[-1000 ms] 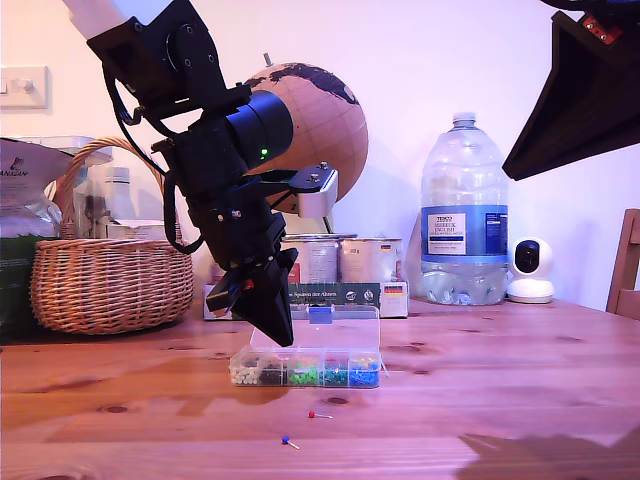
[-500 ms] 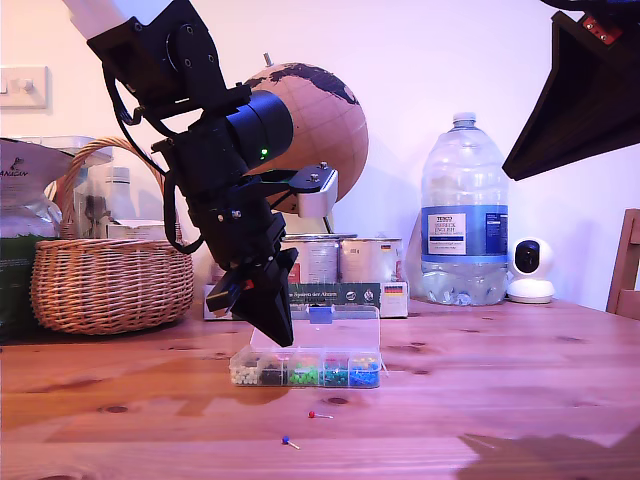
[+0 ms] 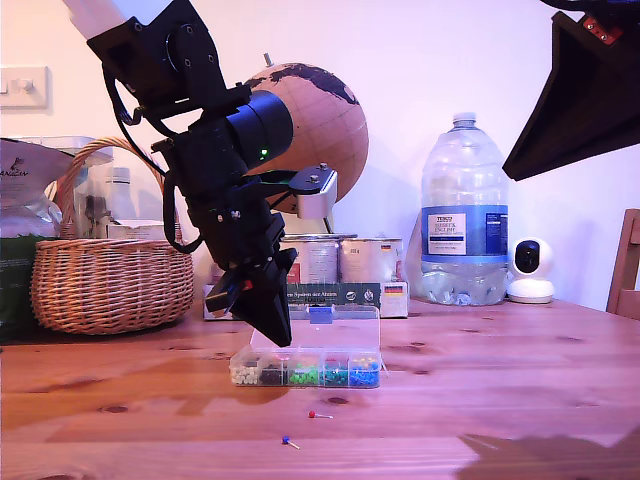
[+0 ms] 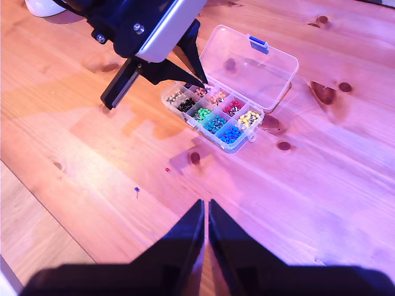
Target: Sort the loose pins on the table into their correct compartments
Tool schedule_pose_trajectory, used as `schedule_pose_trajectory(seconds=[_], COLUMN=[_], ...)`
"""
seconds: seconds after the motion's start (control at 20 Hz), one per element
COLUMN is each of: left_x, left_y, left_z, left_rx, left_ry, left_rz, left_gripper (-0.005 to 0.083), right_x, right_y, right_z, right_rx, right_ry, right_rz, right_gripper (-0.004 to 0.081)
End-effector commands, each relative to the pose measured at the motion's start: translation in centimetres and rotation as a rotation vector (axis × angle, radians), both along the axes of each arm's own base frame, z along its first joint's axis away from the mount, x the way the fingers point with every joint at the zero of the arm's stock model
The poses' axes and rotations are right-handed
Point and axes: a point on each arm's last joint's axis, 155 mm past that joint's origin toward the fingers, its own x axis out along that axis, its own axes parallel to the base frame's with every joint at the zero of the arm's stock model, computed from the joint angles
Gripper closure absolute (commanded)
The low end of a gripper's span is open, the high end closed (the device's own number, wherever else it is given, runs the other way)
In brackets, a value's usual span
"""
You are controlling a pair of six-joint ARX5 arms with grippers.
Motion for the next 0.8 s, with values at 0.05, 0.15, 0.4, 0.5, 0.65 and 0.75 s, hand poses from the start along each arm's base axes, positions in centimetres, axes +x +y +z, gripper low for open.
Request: schedule_pose_trajectory(seconds=[0.05,0.15,0.4,0.5,0.65,0.75], left_x=[-0.3,-0.2,0.5,1.1,1.9,1.3], left_y=[-0.1,-0.1,0.8,1.1,1.4,1.5], left_z=[-1.1,-1.2,-1.0,-0.1,2.5,4.2], left_rx=[0.01,0.013,0.053,0.051,-0.032,-0.082], left_ry=[0.022,0.02,-0.014,-0.037,-0.037,-0.012], left_rz=[-0.004,-0.002,0.029,0.08,0.27,0.353], left_gripper=[0.0692,0.0692,0.0796,0.0796,0.0796,0.0796], right_x=[-0.2,-0.2,-0.2,0.1,0.8,0.8], right_y=[0.0,0.0,0.0,0.1,0.4,0.5], right_z=[-0.7,-0.7,-0.6,-0.3,0.8,0.9], right_rx=[-0.004,-0.003,-0.009,-0.001,0.024,0.026], right_ry=[0.016,0.016,0.009,-0.006,-0.054,-0.059], right_rz=[0.0,0.0,0.006,0.005,-0.001,0.0], right_gripper=[0.0783,0.0783,0.0783,0.0783,0.0783,0.0783])
